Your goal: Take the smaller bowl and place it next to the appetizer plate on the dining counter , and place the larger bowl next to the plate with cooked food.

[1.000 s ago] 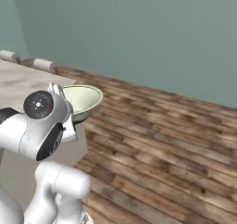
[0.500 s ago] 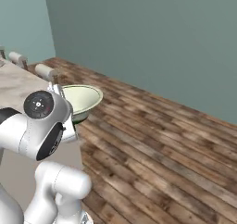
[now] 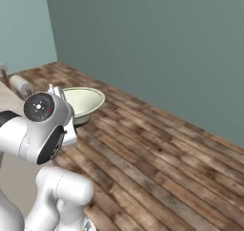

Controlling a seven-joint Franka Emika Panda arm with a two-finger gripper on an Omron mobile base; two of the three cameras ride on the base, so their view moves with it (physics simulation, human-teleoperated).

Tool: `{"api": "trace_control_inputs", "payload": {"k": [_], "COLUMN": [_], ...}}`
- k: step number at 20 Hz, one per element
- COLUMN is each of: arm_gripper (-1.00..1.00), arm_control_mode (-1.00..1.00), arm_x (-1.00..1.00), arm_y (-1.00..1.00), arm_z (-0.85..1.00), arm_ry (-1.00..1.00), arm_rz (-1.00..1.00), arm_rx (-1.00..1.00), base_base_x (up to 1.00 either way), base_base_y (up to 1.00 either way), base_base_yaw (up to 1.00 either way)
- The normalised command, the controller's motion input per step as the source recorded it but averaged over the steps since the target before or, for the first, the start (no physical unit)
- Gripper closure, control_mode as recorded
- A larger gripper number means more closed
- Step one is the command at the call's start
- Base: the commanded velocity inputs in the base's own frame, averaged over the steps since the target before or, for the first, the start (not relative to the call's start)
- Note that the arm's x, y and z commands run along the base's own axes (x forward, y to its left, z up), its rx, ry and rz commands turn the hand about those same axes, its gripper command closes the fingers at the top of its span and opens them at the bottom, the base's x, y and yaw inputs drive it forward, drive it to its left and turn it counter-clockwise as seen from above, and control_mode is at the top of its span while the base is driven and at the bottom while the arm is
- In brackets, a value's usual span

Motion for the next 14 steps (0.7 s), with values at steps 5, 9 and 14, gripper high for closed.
{"api": "trace_control_inputs", "payload": {"k": [5, 9, 14], "arm_gripper": [1.0, 1.0, 1.0], "arm_control_mode": [1.0, 1.0, 1.0], "arm_x": [0.0, 0.0, 0.0], "arm_y": [0.0, 0.0, 0.0], "arm_z": [0.0, 0.0, 0.0], "arm_ry": [0.0, 0.0, 0.0], "arm_rz": [0.0, 0.0, 0.0], "arm_rx": [0.0, 0.0, 0.0], "base_base_x": [1.0, 1.0, 1.0], "base_base_y": [-0.63, -0.47, -0.38], "base_base_yaw": [0.14, 0.45, 0.54]}}
